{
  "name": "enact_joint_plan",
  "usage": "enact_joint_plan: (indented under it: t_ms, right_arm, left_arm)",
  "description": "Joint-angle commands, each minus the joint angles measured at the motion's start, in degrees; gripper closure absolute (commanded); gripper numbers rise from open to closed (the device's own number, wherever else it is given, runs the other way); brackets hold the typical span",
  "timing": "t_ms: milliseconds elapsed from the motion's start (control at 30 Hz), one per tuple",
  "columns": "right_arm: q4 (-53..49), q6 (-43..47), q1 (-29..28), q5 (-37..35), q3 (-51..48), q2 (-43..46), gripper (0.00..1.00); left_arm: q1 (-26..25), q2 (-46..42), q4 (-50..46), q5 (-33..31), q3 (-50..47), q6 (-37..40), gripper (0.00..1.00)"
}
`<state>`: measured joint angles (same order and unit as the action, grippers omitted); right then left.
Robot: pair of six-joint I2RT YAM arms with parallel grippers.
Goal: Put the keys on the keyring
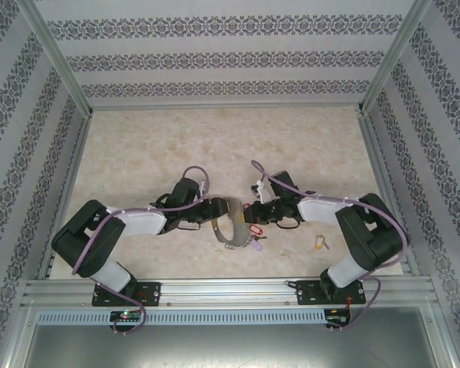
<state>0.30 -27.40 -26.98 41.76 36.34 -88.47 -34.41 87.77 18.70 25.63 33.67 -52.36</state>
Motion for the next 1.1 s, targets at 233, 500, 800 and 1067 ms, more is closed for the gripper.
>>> enact_joint_plan:
  t_ms: [233, 500, 800, 1067]
  right_arm:
    - [3.59, -5.68, 6.17, 4.65, 2.22, 18.16, 1.00]
    - [6.02, -9.84, 7.89, 7.08, 7.36, 21.37, 1.00]
    - [7.07, -8.89, 7.95, 5.82, 9.46, 23.22, 1.00]
    - [2.98, -2.39, 8.30, 3.75, 10.99, 26.50, 0.73]
  left_arm:
    - [4.36, -15.95, -10.03, -7.27, 3.41, 2.86, 0.16]
    - [7.09, -11.23, -5.38, 11.18, 15.34, 4.95, 0.21]
    - [7.48, -8.74, -2.21, 15.35, 20.03, 4.61, 0.71]
    - [7.95, -12.52, -4.84, 18.09, 23.99, 15.25, 1.00]
